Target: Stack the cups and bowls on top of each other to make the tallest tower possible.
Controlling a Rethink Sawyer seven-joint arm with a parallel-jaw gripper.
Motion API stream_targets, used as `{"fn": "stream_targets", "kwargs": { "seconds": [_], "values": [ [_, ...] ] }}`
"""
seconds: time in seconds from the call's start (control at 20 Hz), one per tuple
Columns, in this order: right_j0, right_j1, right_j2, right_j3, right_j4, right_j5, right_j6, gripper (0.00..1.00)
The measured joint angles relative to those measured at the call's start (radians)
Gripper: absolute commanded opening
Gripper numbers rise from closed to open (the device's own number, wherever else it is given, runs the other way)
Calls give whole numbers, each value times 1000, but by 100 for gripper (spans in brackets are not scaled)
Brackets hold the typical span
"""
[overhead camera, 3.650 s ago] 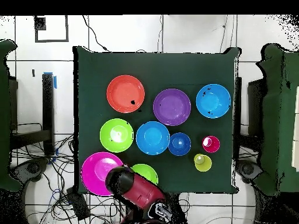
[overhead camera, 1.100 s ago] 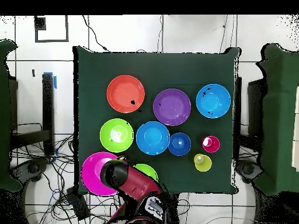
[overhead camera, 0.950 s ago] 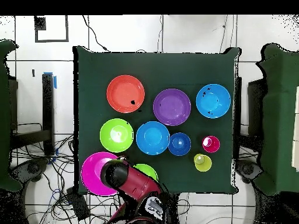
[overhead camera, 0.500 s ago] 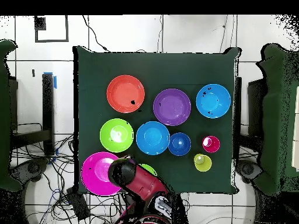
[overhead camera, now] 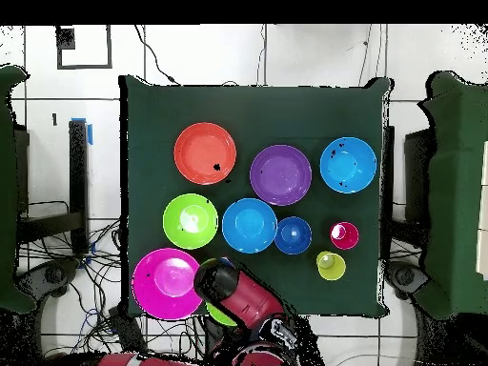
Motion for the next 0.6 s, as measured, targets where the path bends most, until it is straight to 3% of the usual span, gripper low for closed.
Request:
{"fn": "stream_targets", "kwargs": {
  "seconds": [0.6],
  "values": [
    [2, 10, -3, -5, 0, 0, 0, 100]
  ]
}}
